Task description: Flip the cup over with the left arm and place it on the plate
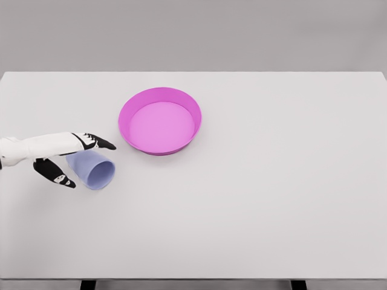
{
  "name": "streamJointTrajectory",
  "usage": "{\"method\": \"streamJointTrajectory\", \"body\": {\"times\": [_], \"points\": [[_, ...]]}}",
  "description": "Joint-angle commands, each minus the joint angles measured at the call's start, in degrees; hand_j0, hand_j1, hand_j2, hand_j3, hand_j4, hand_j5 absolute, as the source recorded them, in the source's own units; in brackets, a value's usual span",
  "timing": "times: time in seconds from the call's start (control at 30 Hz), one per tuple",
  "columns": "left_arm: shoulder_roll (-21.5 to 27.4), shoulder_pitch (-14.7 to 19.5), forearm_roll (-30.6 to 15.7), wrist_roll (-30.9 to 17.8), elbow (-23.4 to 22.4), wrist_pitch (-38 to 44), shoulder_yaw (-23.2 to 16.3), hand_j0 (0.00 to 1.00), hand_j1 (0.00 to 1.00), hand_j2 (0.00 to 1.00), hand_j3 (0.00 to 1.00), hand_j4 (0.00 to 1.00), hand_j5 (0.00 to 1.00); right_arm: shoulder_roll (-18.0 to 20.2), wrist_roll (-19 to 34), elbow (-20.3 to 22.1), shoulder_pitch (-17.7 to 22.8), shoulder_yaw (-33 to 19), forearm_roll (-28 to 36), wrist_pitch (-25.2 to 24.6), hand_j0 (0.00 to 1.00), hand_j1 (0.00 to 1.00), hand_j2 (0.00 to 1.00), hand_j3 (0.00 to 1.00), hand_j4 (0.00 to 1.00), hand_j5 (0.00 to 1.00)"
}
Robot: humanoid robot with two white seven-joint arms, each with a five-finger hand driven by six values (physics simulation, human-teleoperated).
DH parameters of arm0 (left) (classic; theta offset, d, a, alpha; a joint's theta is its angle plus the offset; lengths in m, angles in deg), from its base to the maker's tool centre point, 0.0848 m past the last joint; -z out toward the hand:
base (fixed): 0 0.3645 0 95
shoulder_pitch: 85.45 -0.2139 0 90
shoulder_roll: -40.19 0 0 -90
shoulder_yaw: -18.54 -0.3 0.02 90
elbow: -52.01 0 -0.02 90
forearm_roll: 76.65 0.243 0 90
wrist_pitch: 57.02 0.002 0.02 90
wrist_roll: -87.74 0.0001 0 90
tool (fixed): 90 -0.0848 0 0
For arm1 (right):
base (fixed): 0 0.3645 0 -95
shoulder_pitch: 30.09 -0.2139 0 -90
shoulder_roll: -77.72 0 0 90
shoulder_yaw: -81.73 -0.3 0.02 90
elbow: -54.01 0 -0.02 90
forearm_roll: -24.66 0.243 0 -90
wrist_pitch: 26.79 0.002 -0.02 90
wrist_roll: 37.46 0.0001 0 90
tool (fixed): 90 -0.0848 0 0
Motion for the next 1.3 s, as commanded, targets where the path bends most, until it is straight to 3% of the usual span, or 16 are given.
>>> {"method": "streamJointTrajectory", "body": {"times": [0.0,0.13,0.4,0.43,0.5,0.83,0.97,1.07,1.2,1.27], "points": [[0.0,0.0,-0.4,0.0,-0.1,0.1,0.0,1.00,1.00,1.00,1.00,1.00,1.00,0.0,0.0,0.0,0.0,0.0,0.0,0.0,1.00,1.00,1.00,1.00,1.00,1.00],[-0.9,0.4,-0.2,0.0,-2.4,0.1,-0.1,1.00,1.00,1.00,1.00,1.00,1.00,0.0,0.0,0.0,0.0,0.0,0.0,0.0,1.00,1.00,1.00,1.00,1.00,1.00],[-2.5,0.2,1.8,0.0,-3.0,0.1,-1.7,1.00,1.00,1.00,1.00,1.00,1.00,0.0,0.0,0.0,0.1,0.0,0.0,0.0,1.00,1.00,1.00,1.00,1.00,1.00],[-2.5,0.2,1.8,0.0,-3.0,0.1,-1.8,0.87,0.87,0.87,0.87,0.87,0.87,0.0,0.0,0.0,0.0,0.0,0.0,0.0,1.00,1.00,1.00,1.00,1.00,1.00],[-2.5,0.1,1.8,0.0,-3.0,0.1,-1.8,0.82,0.82,0.82,0.82,0.82,0.82,0.0,0.0,0.0,0.0,0.0,0.0,0.0,1.00,1.00,1.00,1.00,1.00,1.00],[-2.1,0.0,-1.3,0.0,-1.7,0.1,-1.8,0.65,0.65,0.65,0.65,0.65,0.65,0.0,0.0,0.0,0.0,0.0,0.0,0.0,1.00,1.00,1.00,1.00,1.00,1.00],[-1.9,-0.2,-8.4,0.0,2.8,0.1,0.8,0.58,0.58,0.58,0.58,0.58,0.58,0.0,0.0,0.0,0.0,0.0,0.0,0.0,1.00,1.00,1.00,1.00,1.00,1.00],[-2.0,0.0,-15.8,0.0,3.4,0.1,1.4,0.54,0.54,0.54,0.54,0.54,0.54,0.0,0.0,0.0,0.0,0.0,0.0,0.0,1.00,1.00,1.00,1.00,1.00,1.00],[-2.2,2.5,-28.2,0.0,5.0,0.6,1.2,0.51,0.51,0.51,0.51,0.51,0.51,0.0,0.0,0.0,0.1,0.0,0.0,0.0,1.00,1.00,1.00,1.00,1.00,1.00],[-2.2,3.1,-34.6,0.0,7.9,6.8,1.3,0.51,0.51,0.51,0.51,0.51,0.51,0.0,0.0,0.0,0.0,0.0,0.0,0.0,1.00,1.00,1.00,1.00,1.00,1.00]]}}
